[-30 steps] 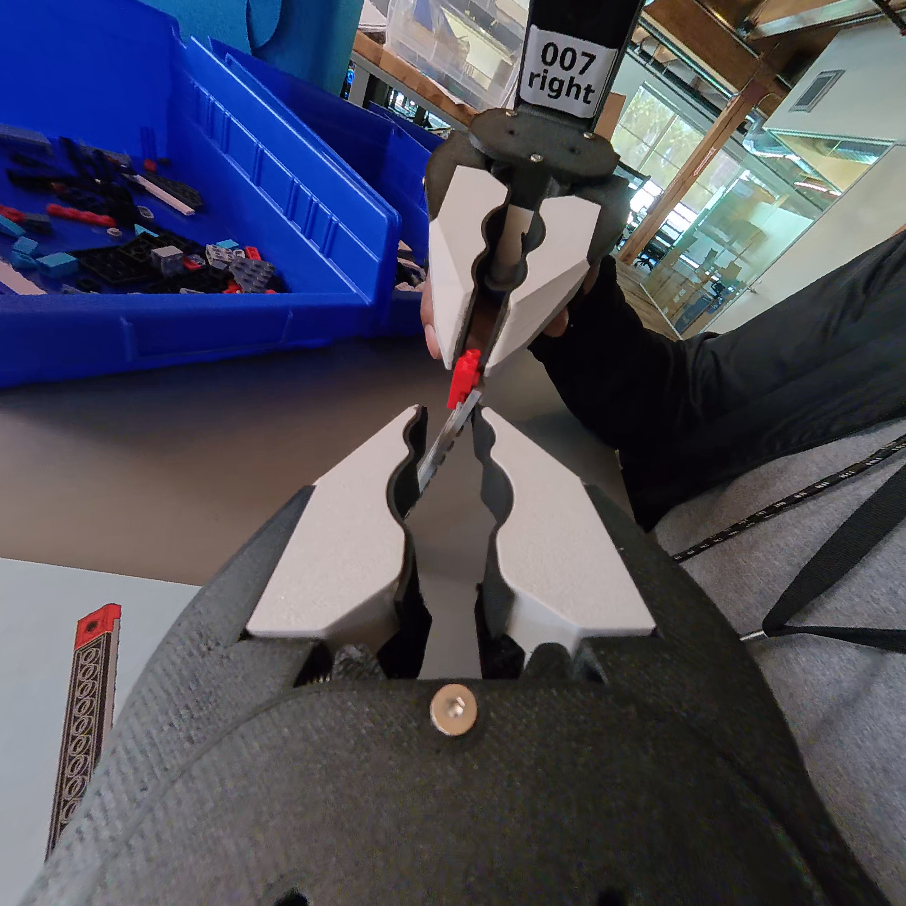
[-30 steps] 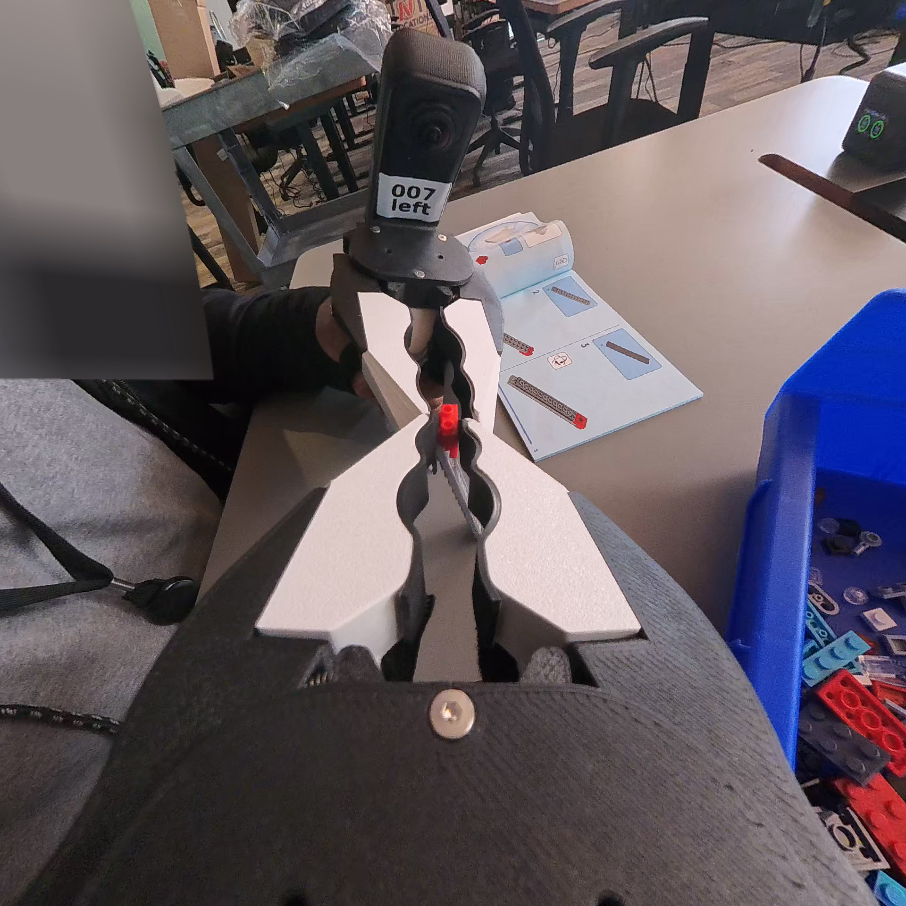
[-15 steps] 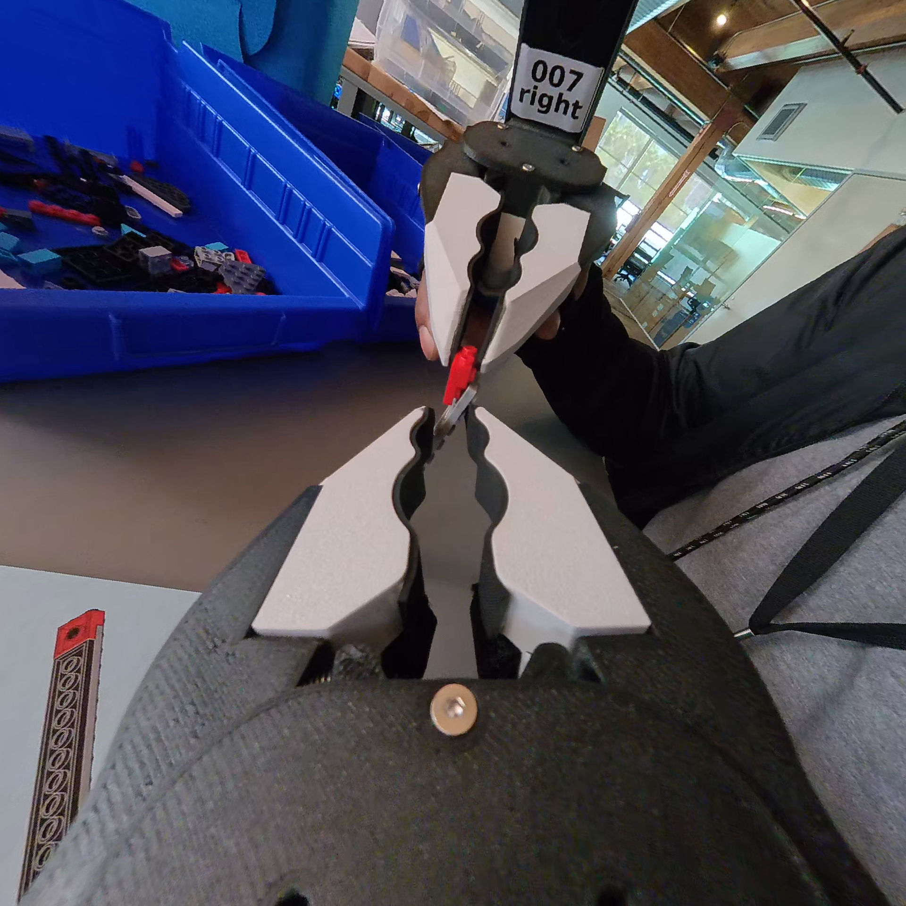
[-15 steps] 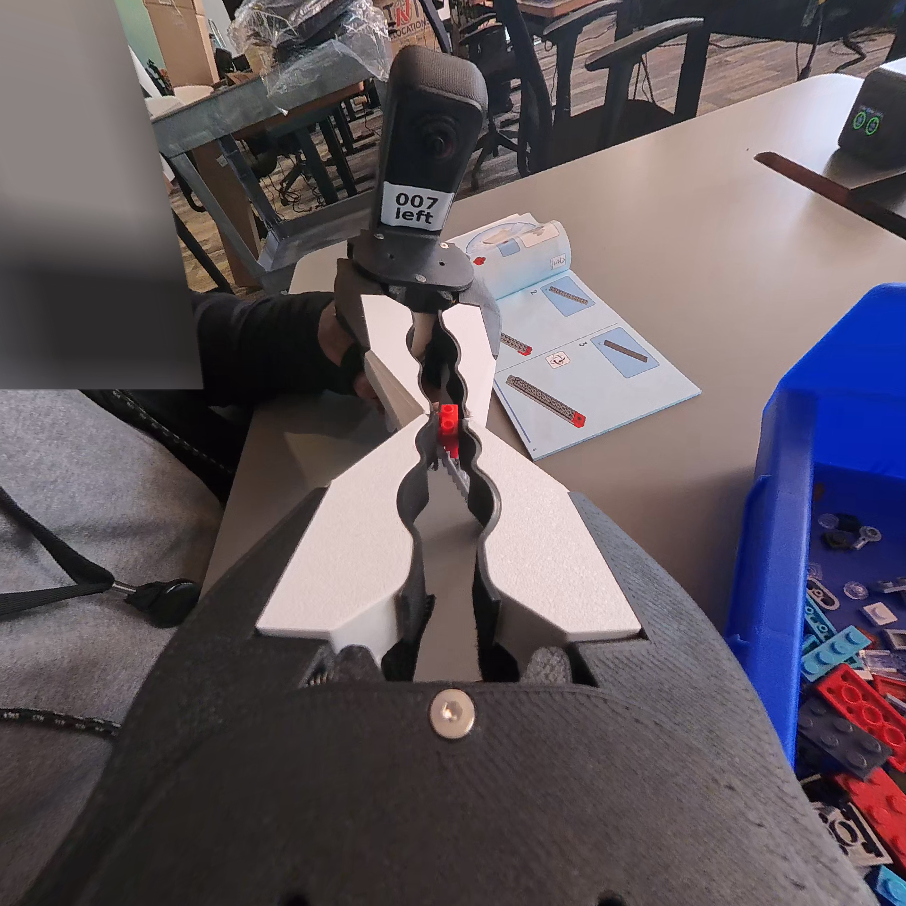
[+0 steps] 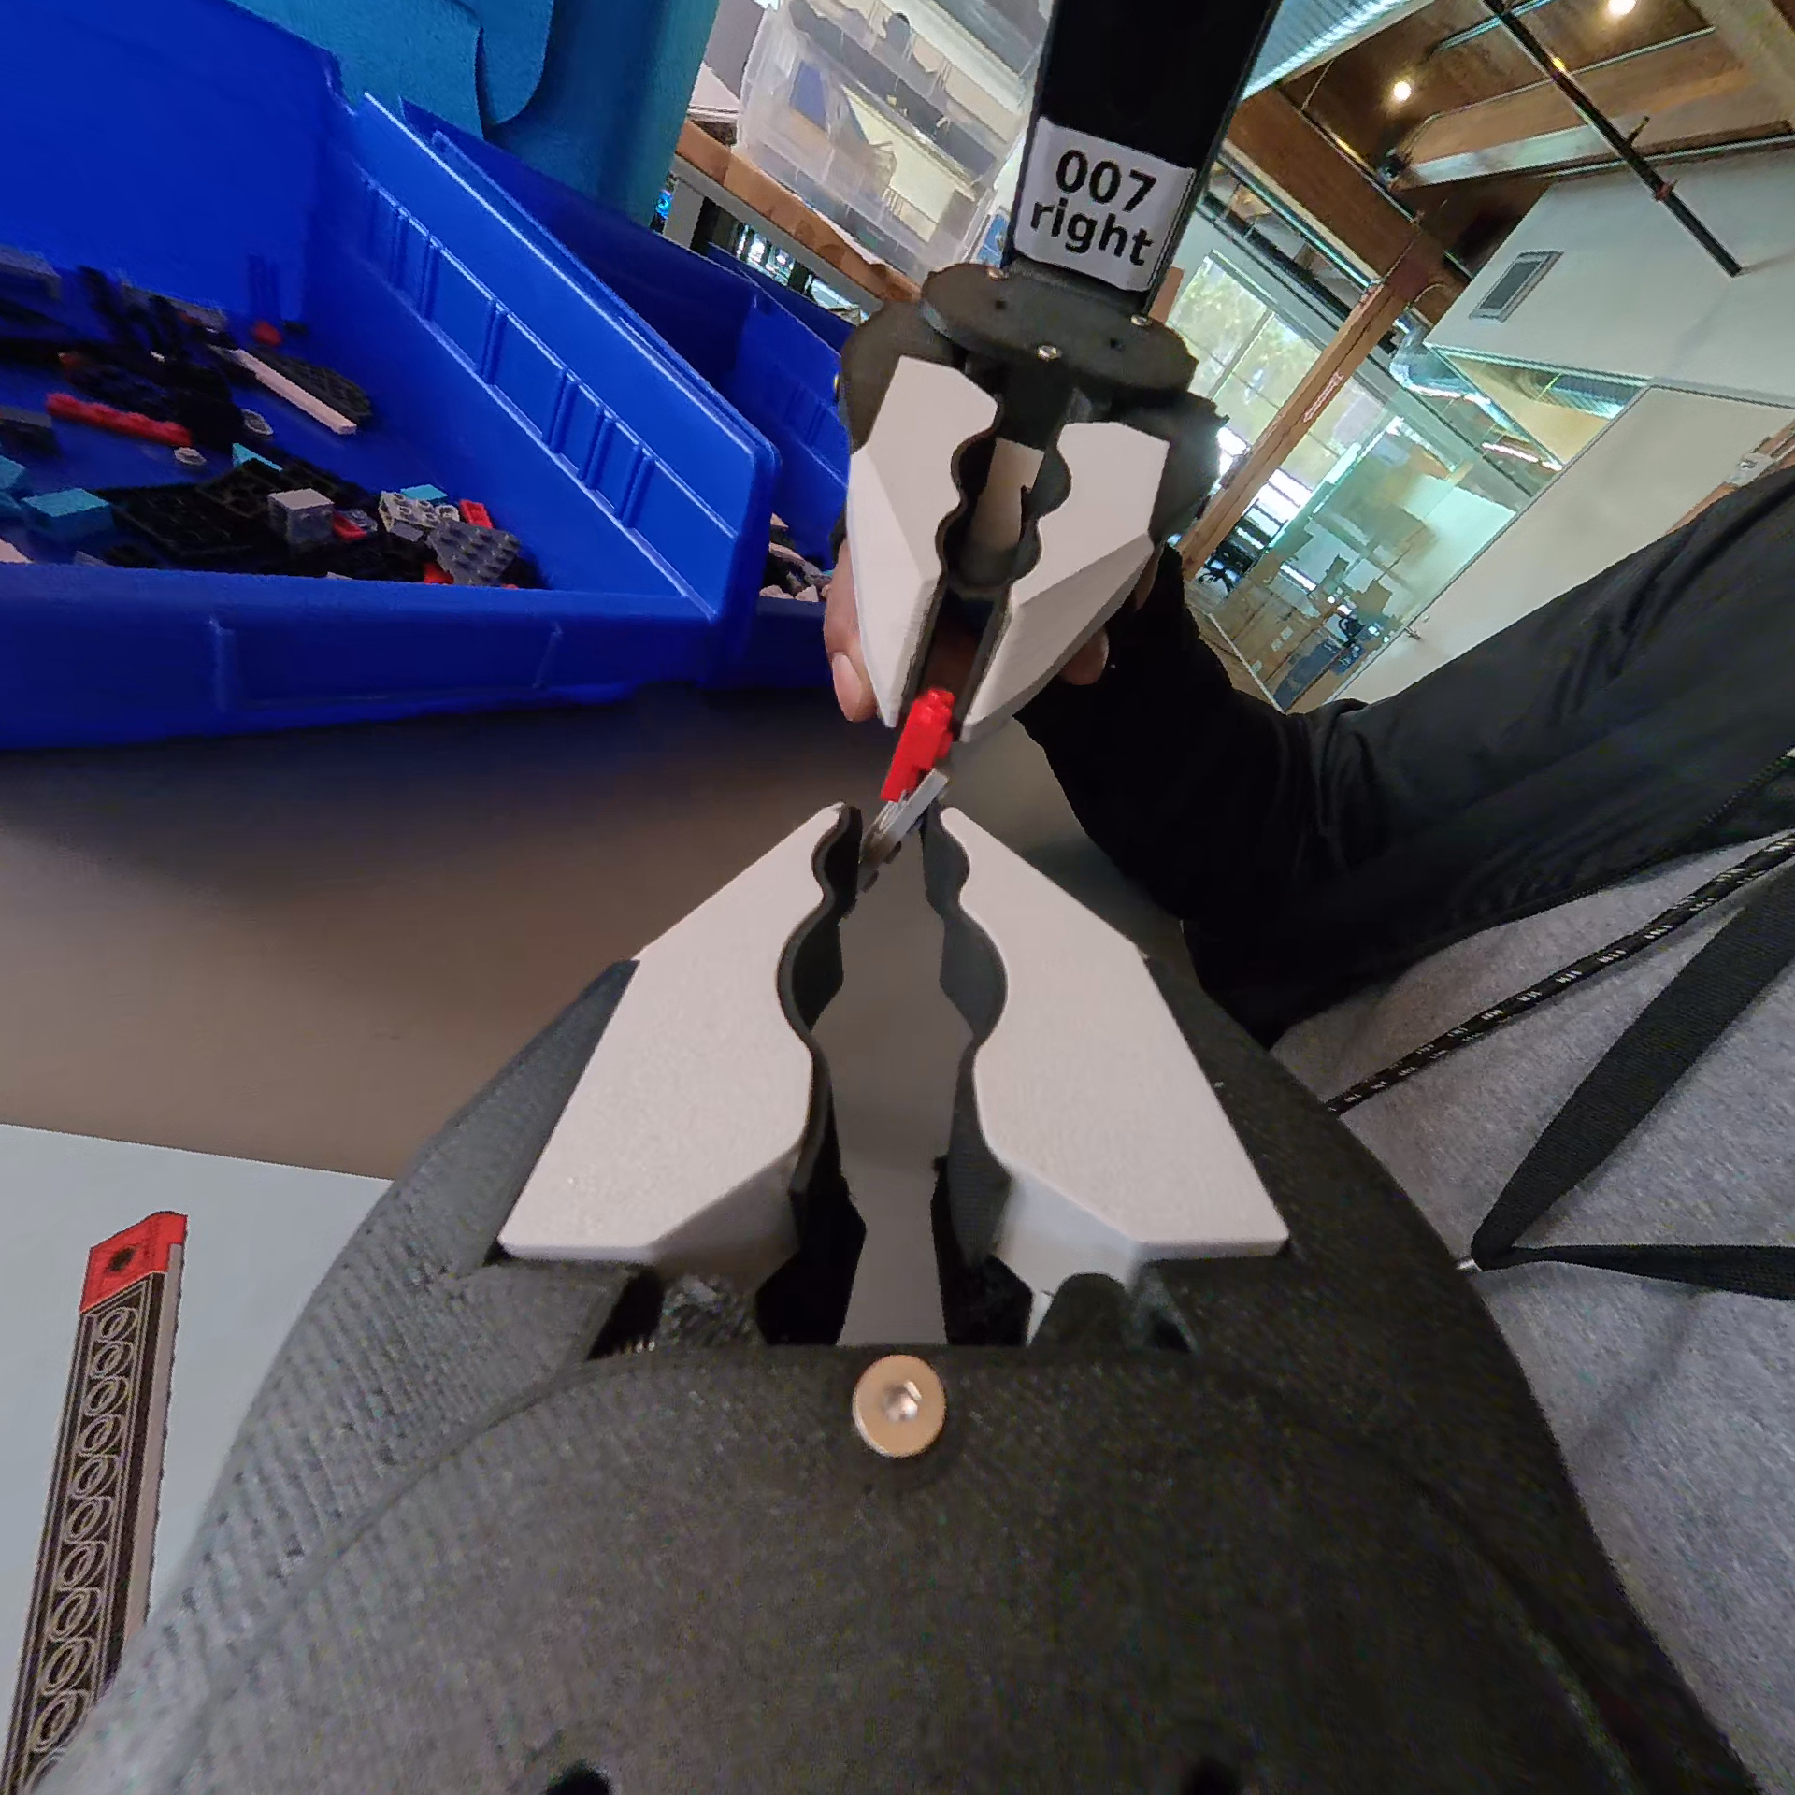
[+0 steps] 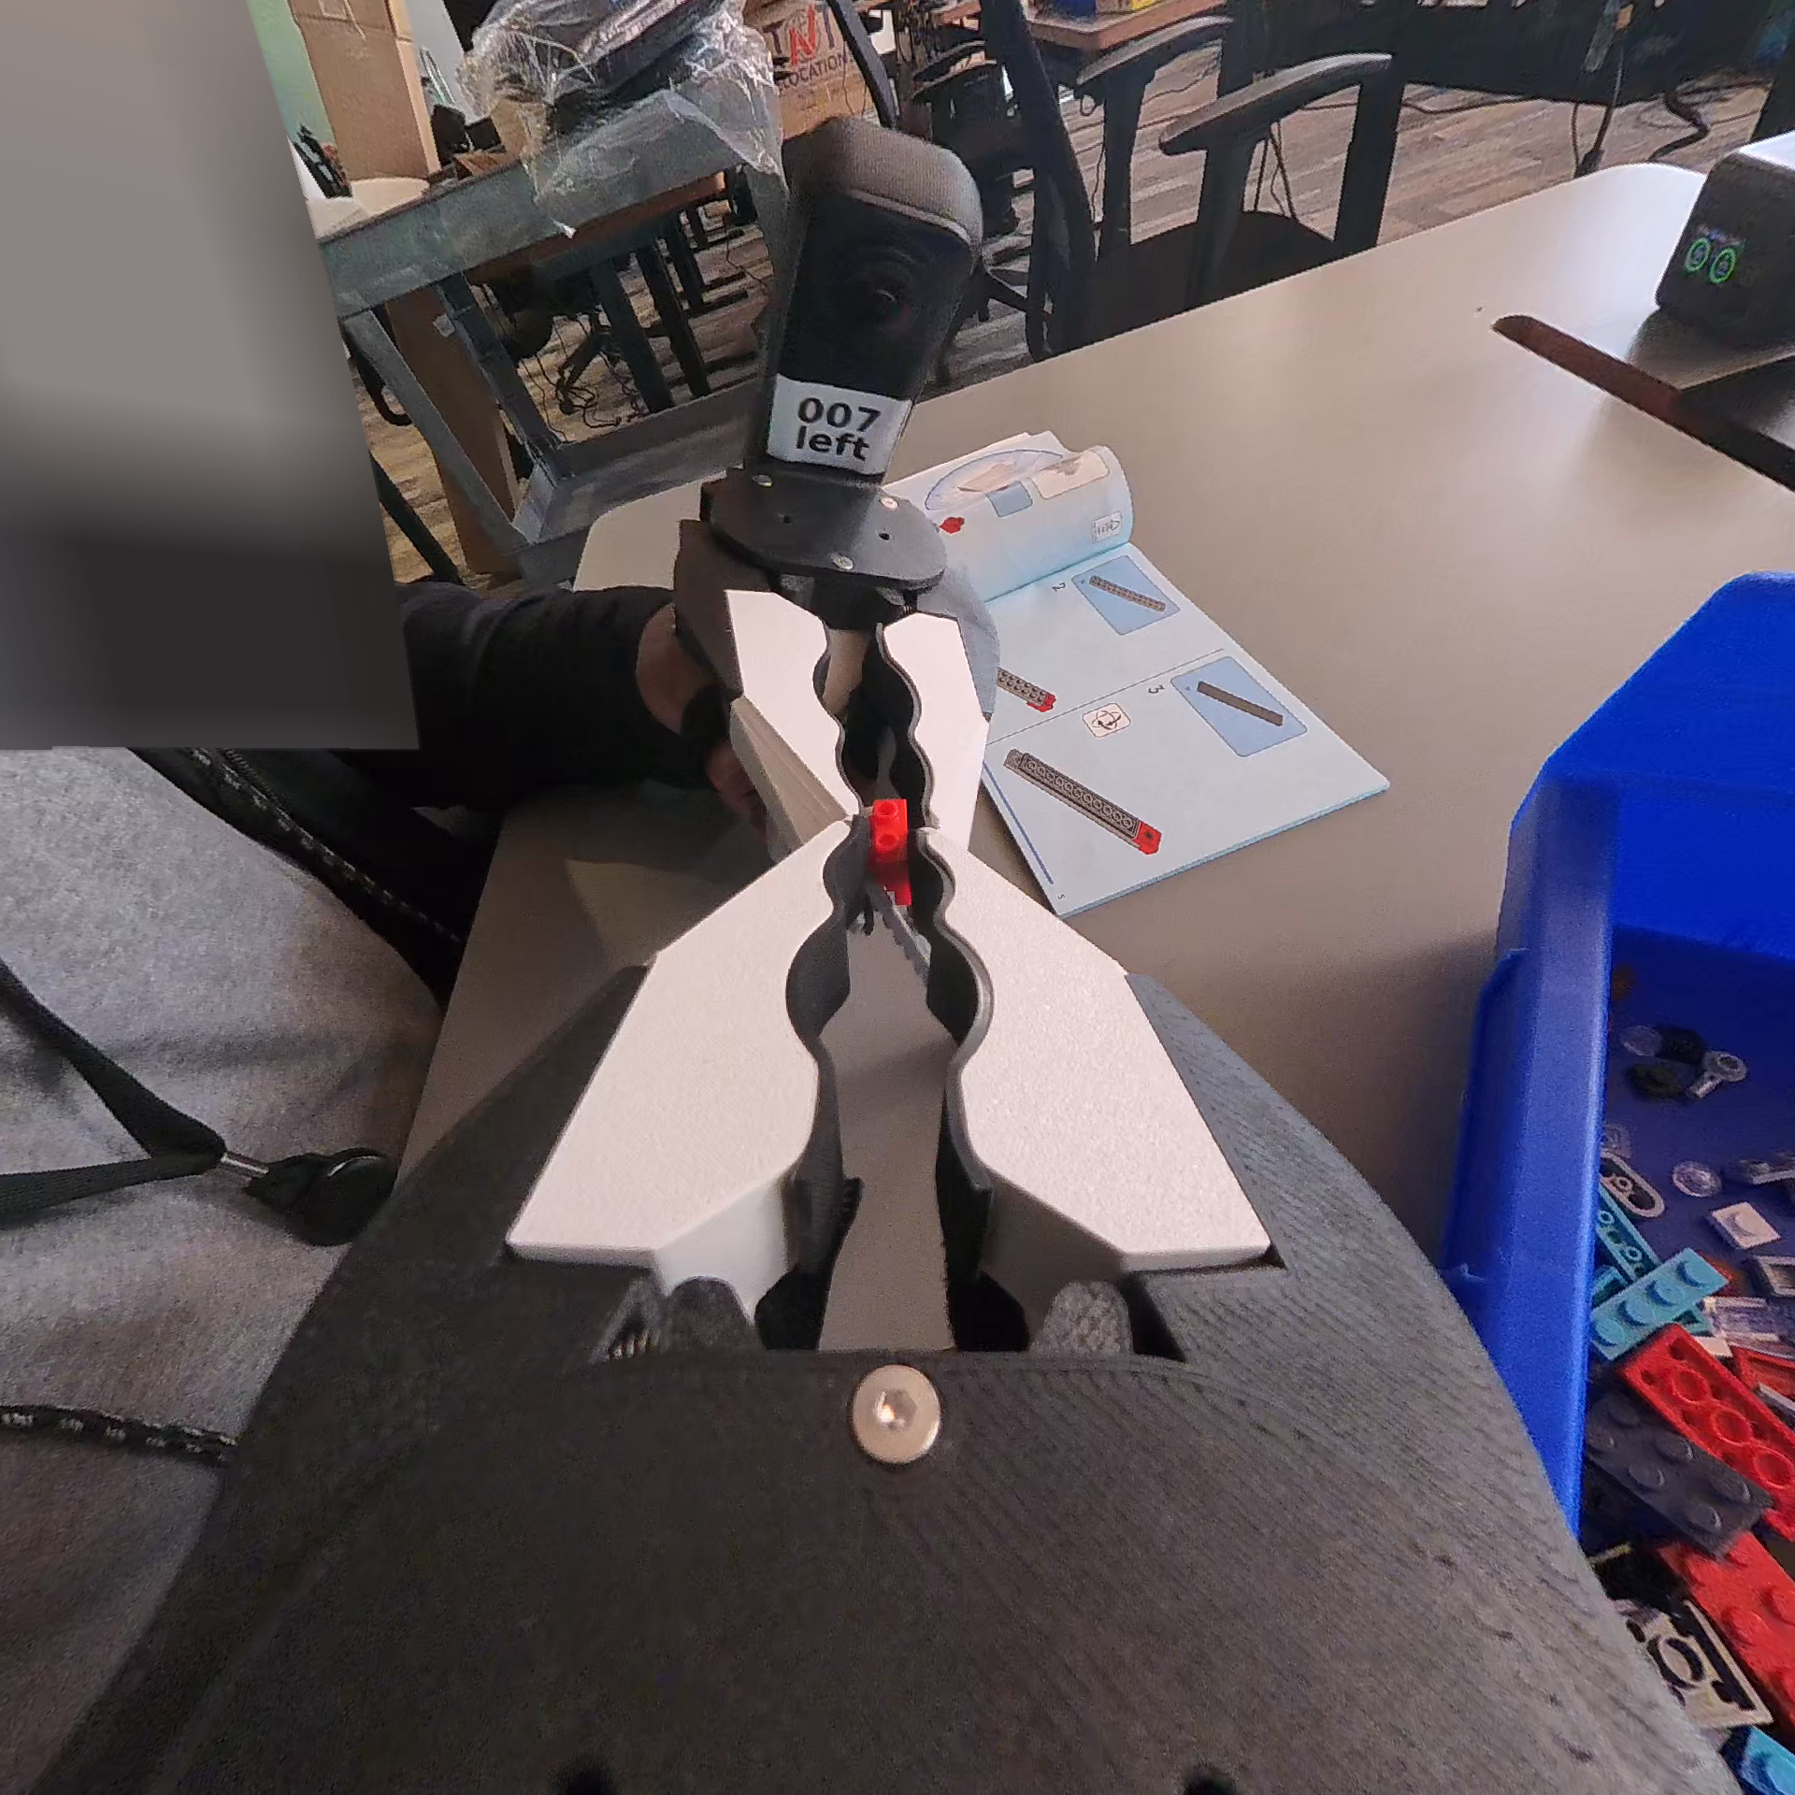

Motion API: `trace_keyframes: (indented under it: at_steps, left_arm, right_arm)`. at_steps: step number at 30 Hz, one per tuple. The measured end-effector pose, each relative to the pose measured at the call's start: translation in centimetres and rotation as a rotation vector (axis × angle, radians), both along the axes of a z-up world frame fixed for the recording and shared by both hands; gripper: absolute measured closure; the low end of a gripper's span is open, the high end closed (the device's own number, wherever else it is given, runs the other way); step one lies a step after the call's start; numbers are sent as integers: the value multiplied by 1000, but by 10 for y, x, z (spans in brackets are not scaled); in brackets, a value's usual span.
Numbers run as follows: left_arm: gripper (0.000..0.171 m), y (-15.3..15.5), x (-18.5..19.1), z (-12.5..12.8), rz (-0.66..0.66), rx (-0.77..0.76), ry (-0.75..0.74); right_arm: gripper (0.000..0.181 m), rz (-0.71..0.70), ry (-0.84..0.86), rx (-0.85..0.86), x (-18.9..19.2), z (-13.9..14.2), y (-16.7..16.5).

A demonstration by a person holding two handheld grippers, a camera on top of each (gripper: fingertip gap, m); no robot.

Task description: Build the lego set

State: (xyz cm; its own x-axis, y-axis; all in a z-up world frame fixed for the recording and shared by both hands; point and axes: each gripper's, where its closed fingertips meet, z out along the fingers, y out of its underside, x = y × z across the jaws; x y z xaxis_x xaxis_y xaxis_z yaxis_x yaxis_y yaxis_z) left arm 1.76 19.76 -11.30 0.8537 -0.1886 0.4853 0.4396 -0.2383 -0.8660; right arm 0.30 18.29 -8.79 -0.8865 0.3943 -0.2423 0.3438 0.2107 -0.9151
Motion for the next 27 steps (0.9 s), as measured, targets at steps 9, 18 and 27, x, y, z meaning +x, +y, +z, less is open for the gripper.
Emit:
trace_keyframes:
  at_steps: [9, 18, 27]
  left_arm:
    - [158, 1, -2, 2, 12, 28, -24]
    - [162, 3, 1, 0, -3, 29, -48]
    - [159, 4, -2, 1, 21, 32, -33]
  right_arm:
    - [171, -8, 5, 5, -1, 1, 1]
    - [172, -11, 0, 10, -1, 0, 2]
    - [172, -11, -2, 12, 0, 1, 3]
